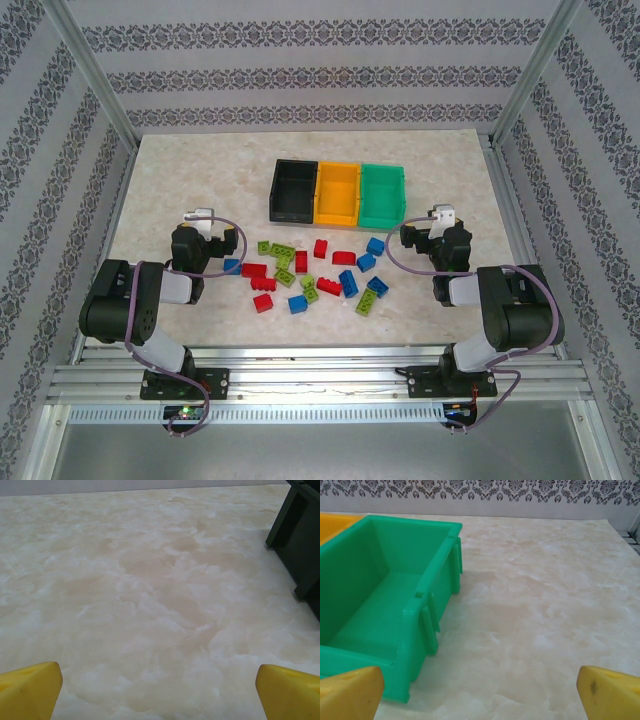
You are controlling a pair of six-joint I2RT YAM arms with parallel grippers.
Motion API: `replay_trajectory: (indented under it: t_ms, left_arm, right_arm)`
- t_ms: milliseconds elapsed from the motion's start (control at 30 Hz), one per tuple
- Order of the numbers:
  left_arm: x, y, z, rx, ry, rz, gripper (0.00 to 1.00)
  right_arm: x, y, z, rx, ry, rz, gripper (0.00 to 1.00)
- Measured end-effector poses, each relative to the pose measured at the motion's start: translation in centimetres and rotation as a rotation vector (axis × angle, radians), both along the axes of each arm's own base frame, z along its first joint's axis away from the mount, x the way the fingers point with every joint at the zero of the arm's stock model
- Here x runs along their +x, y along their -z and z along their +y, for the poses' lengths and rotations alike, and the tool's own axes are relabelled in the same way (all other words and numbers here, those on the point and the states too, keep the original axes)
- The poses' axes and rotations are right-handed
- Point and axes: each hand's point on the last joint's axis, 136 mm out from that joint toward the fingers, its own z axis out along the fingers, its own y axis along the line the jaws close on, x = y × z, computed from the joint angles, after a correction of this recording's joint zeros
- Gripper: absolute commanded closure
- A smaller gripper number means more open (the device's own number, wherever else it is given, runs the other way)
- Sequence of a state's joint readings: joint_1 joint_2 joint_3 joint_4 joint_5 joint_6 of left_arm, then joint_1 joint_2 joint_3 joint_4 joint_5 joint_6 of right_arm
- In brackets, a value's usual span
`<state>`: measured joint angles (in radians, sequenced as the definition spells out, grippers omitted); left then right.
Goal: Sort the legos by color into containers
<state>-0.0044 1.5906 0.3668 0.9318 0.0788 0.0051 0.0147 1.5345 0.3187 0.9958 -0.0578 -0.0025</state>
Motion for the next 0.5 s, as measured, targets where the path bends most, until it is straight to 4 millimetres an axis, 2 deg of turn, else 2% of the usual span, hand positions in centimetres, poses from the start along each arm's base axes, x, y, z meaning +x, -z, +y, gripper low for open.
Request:
replay_trajectory:
  t_ms: [233,333,400,500]
  left_arm:
    - [-0.2,-0.1,-0.2,0.001,0.014,-0.017,0.0]
    - [-0.5,-1.0,-0.2,0.001,0.016,-0.033,0.0]
    - [-1.0,-3.1,-0.3,0.0,0.021,-0.071,0.0]
    - [-1.9,-8.3,0.0,-0.032,-0.009,-0.189,0.0]
  right_arm:
    - [0.0,-0.3,-0.6,-0.01,0.033,-0.01,0.02]
    - [-0.8,-1.9,-0.8,-0.012,0.055,-0.044,0.02]
    - [-1.5,-4.1,-1.0,-0.002,0.07,-0.093,0.01]
    - [-2.5,-7.4,-1.2,0.035,0.086,-0.161,0.02]
